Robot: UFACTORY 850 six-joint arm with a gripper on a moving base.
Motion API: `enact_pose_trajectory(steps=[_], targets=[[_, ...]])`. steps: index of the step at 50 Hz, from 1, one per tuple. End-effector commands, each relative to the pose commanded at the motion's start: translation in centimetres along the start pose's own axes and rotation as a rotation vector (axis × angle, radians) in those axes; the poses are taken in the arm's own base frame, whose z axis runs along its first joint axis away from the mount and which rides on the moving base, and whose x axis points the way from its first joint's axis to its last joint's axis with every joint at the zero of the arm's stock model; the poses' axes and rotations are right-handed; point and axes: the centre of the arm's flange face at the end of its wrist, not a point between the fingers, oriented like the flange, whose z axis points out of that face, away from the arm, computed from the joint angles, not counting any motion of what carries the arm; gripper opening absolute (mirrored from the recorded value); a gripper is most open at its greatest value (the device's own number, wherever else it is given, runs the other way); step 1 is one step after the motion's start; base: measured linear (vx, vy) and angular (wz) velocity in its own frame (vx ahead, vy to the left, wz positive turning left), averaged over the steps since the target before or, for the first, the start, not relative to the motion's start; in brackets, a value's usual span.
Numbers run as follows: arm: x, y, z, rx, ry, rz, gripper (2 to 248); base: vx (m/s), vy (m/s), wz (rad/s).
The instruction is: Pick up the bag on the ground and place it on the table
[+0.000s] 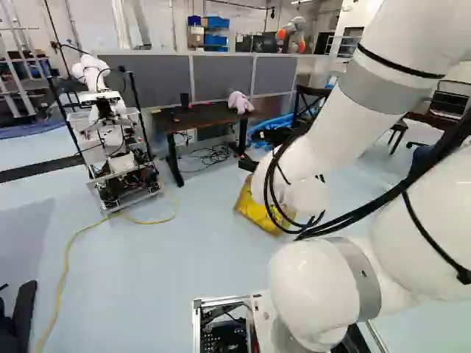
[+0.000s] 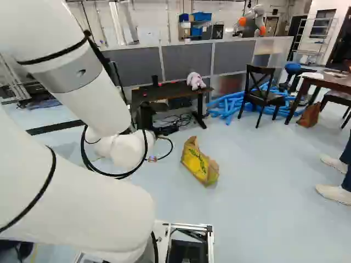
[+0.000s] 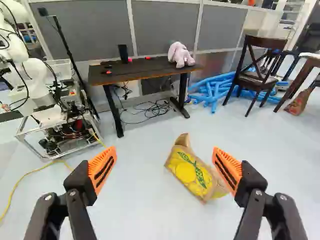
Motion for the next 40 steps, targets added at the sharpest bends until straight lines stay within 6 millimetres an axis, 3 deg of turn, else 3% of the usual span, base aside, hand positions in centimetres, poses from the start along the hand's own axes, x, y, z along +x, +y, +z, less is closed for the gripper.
enact_pose_trajectory(steps=[40], targets=[[0.00,0.00,0.00,0.000,0.000,0.000,247,0.000,0.000,0.000]])
